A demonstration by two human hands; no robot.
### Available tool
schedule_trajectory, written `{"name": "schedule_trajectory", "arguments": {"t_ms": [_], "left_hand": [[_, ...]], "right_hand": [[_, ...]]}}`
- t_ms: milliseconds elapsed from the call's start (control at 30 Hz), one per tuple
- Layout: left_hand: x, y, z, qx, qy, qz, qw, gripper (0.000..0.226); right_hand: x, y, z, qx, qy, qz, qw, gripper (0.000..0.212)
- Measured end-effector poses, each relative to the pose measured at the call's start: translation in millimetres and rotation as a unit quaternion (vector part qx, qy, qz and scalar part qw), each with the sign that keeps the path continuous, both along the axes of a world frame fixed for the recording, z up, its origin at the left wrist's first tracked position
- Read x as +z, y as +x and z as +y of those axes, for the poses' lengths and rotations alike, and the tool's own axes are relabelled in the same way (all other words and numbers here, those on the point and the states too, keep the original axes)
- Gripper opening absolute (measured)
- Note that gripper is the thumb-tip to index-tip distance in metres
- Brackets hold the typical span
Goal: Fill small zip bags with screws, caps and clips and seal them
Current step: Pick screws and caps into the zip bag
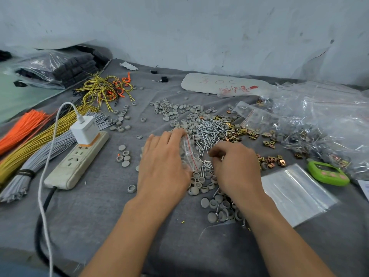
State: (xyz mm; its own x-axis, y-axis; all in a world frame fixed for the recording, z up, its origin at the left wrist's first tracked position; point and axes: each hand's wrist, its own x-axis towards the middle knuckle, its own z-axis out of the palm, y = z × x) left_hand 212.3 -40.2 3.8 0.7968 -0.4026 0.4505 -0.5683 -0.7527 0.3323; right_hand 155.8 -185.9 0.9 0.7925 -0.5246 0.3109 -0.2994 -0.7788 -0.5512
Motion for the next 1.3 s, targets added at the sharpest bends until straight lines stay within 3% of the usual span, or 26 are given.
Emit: {"name": "schedule_trajectory", "arguments": {"t_ms": [200, 300, 400, 600, 867, 1033, 1200, 1300], "left_hand": [[-2, -1, -3, 0.0, -0.005, -0.01, 1.0, 0.07], [-2, -2, -5, 0.003, 0.015, -0.019, 1.0, 0.072], [-2, -4, -7, 0.005, 0.044, -0.041, 0.998, 0.066], [-3, -7, -10, -0.019, -0.023, -0.006, 1.0, 0.046], [-1, -6, -8, -0.007, -0.044, 0.002, 0.999, 0.046], [2, -3, -7, -0.056, -0.065, 0.056, 0.995, 0.053], [4, -5, -7, -0.084, -0.084, 0.1, 0.988, 0.062], [5, -8, -9, -0.097, -0.078, 0.092, 0.988, 0.063]], "right_hand": [[0, 0, -6, -0.043, 0.154, -0.14, 0.977, 0.017], [4, 1, -6, -0.005, 0.289, -0.212, 0.934, 0.02], [7, 0, 1, 0.057, 0.411, -0.228, 0.881, 0.028], [6, 0, 7, 0.127, 0.358, -0.182, 0.907, 0.026], [12, -1, 6, 0.184, 0.423, -0.192, 0.866, 0.024], [13, -3, 6, 0.294, 0.48, -0.108, 0.819, 0.029], [11, 0, 9, 0.292, 0.439, -0.11, 0.843, 0.025], [9, 2, 10, 0.295, 0.362, -0.109, 0.878, 0.032]]}}
